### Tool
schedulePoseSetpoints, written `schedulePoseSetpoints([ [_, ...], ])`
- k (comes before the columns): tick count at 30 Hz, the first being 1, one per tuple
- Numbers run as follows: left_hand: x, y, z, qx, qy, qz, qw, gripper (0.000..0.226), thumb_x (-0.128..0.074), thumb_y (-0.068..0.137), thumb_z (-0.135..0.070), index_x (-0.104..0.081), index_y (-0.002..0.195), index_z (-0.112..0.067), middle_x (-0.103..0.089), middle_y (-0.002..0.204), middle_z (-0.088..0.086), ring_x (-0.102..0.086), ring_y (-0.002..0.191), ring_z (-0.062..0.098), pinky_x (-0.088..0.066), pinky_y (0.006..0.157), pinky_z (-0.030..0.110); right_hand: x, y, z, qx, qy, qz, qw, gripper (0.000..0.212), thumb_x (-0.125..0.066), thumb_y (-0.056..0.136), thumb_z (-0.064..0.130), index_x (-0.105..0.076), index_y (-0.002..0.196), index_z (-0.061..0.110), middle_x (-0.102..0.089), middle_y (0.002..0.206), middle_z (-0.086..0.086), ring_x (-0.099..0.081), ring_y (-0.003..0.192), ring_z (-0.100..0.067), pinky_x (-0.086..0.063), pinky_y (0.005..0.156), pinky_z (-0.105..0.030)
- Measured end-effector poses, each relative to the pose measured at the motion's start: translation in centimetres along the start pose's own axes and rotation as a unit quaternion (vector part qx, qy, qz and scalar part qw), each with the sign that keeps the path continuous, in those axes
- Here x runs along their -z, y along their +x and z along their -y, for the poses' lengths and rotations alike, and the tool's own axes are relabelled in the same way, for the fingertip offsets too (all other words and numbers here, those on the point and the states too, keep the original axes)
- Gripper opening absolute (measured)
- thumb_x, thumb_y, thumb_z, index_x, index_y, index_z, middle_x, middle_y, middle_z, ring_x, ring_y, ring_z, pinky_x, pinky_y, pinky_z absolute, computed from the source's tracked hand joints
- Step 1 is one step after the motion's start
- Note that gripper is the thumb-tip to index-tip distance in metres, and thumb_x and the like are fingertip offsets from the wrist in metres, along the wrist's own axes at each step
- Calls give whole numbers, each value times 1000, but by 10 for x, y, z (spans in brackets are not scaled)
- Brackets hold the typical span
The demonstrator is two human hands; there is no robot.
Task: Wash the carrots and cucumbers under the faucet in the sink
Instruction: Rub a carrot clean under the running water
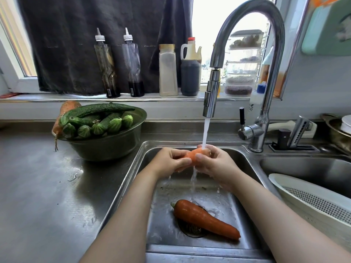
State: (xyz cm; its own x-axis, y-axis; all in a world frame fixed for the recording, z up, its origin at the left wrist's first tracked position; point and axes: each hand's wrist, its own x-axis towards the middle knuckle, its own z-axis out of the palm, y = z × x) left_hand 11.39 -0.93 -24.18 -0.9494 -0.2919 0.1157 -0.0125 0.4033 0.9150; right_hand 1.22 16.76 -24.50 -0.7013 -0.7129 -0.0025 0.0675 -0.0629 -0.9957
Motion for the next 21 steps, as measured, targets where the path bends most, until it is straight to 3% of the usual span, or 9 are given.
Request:
schedulePoseSetpoints([
  [4,-2,2,1,-6,-23,-20,1000,28,-71,96,-21,-75,124,-21,-79,103,-6,-74,96,11,-57,81,23,-5,2,1,7,14,-60,998,37,-74,92,30,-68,123,11,-73,113,-19,-77,94,-32,-62,87,-46],
  [10,1,3,6,4,1,-17,1000,27,-68,99,-22,-74,126,-20,-78,101,-5,-72,88,7,-53,79,17,7,4,4,-27,70,47,996,36,-55,104,22,-59,133,3,-67,125,-29,-72,108,-40,-59,92,-46],
  [14,-3,5,4,-6,9,-25,1000,27,-67,99,-27,-74,126,-25,-77,98,-13,-70,92,6,-52,81,20,4,3,3,-9,84,-28,996,51,-72,87,29,-63,130,3,-73,115,-23,-75,100,-35,-61,87,-44],
  [18,-3,7,5,-21,4,-45,999,28,-69,98,-29,-74,125,-26,-78,104,-9,-71,97,12,-55,88,29,2,4,5,-15,104,-84,991,37,-74,93,25,-68,123,5,-78,99,-18,-78,88,-32,-63,78,-41],
  [21,-1,7,6,-17,-5,-49,999,29,-71,96,-30,-74,125,-28,-79,106,-6,-73,100,17,-57,91,35,2,5,3,-38,141,-80,986,38,-67,98,26,-65,126,1,-74,109,-25,-77,93,-36,-63,70,-39],
])
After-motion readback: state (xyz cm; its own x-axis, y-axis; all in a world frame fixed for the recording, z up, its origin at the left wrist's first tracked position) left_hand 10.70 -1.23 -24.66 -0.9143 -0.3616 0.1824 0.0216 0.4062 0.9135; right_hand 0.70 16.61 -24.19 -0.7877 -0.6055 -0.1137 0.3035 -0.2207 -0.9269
